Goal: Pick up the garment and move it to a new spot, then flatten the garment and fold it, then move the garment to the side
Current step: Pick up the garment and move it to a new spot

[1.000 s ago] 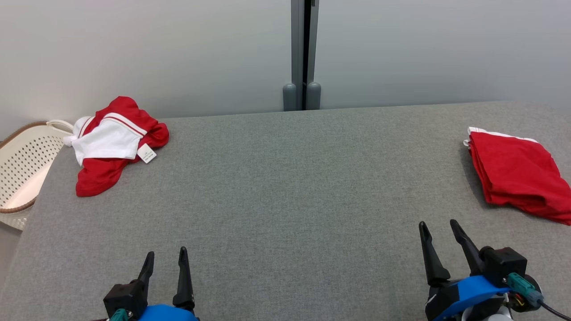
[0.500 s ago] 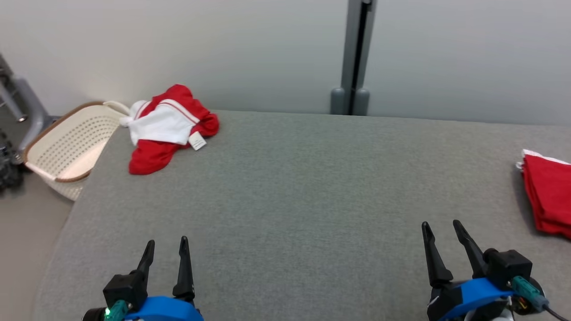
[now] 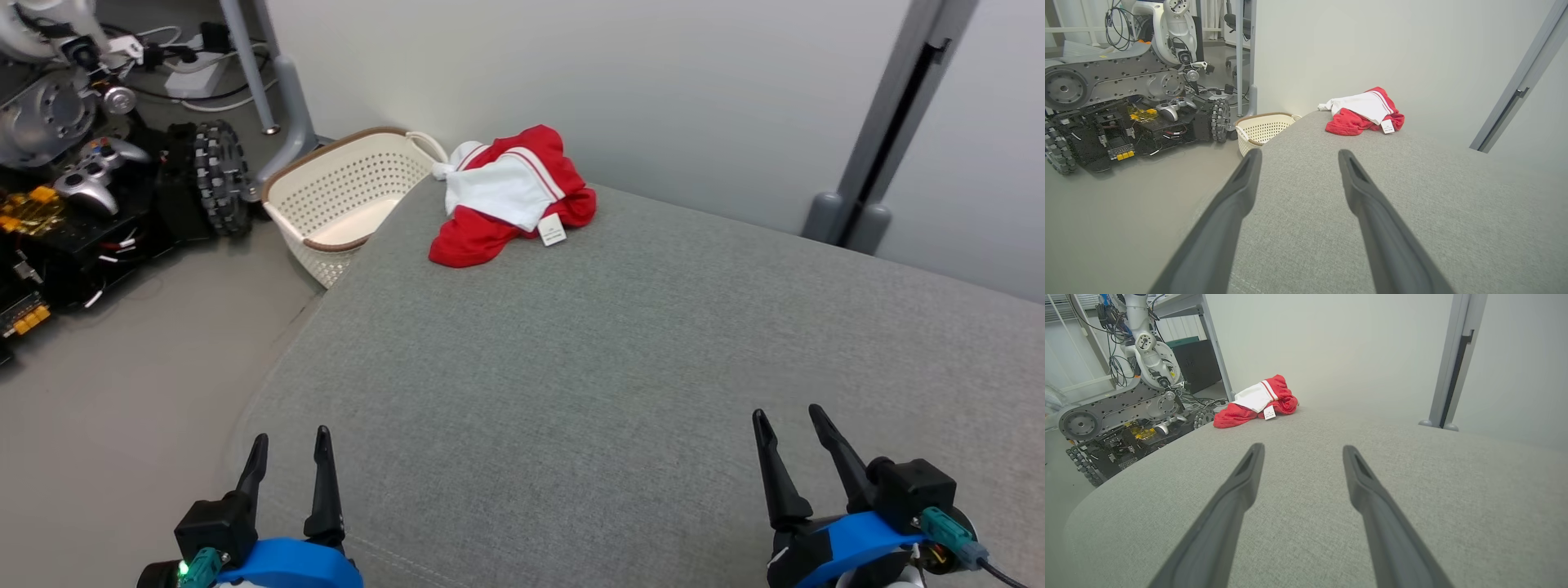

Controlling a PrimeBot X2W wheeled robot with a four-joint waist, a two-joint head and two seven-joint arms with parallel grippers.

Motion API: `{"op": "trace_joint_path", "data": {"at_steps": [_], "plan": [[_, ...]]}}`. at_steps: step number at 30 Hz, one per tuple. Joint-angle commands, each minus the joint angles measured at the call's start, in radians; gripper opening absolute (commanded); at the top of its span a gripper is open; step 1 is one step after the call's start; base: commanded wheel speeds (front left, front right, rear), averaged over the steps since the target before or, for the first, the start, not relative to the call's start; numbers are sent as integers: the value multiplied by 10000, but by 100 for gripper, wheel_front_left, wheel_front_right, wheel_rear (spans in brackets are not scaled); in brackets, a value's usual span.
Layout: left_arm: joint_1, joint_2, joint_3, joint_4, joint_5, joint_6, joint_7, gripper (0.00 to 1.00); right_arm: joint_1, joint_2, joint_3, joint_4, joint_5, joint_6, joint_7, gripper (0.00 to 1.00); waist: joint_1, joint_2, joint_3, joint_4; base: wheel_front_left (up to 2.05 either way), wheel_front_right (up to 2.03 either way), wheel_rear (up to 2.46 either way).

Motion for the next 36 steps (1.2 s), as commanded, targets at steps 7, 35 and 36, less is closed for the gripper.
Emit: {"op": "trace_joint_path", "data": {"at_steps": [7, 35, 36], "plan": [[205, 61, 193, -89, -154, 86, -50, 100, -163, -19, 200, 95, 138, 1, -60, 100, 0, -1, 256, 575, 0, 0, 0], [-6357, 2708, 637, -228, 518, -972, 1806, 100, -2210, -20, -283, -3200, -1870, 1, 1033, 100, 0, -1, 4206, -2206, 0, 0, 0], [-6853, 2898, 638, 27, 506, -1054, 2088, 100, -2293, -20, -230, -3411, -1963, 1, 1116, 100, 0, -1, 4384, -2416, 0, 0, 0]]}}
